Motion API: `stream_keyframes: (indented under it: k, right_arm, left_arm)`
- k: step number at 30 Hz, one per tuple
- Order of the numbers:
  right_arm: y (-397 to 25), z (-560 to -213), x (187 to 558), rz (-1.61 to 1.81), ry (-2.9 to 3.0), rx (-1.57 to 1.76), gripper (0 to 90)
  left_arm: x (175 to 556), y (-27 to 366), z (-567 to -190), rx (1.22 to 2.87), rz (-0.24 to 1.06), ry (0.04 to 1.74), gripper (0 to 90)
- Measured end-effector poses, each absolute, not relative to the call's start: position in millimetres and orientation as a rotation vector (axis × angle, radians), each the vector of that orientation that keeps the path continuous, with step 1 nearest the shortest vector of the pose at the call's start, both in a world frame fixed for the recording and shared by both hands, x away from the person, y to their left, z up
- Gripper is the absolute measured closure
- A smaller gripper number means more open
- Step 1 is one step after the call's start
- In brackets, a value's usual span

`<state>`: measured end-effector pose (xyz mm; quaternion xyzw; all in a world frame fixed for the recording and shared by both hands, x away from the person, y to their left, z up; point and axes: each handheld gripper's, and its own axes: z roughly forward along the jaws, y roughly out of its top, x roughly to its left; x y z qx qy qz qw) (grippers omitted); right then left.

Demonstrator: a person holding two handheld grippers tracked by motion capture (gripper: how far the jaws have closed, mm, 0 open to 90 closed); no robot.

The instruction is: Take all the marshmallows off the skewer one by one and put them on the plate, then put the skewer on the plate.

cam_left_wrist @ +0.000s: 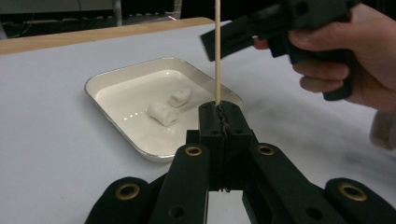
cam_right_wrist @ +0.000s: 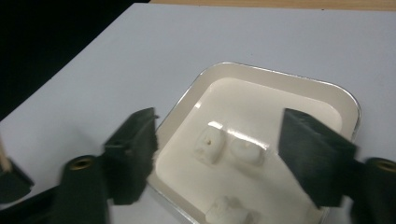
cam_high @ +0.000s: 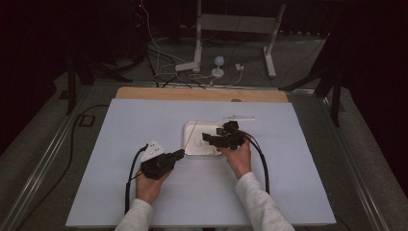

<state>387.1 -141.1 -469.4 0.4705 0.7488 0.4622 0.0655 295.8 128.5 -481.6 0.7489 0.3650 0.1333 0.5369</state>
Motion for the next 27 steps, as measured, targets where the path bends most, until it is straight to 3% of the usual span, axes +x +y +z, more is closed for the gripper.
stream_keyframes:
  k: [6,27]
  right_arm:
    - [-149.1,-474.2,377.0,1.399,2.267,1.403,14.9]
    - [-186.5,-461.3,343.9,1.443,2.245,1.309,10.9]
  left_arm:
    - [301.3,124.5,-475.6,1.769,0.313,0.892,90.0]
    - [333.0,93.5,-468.0,1.737,0.272,1.007,90.0]
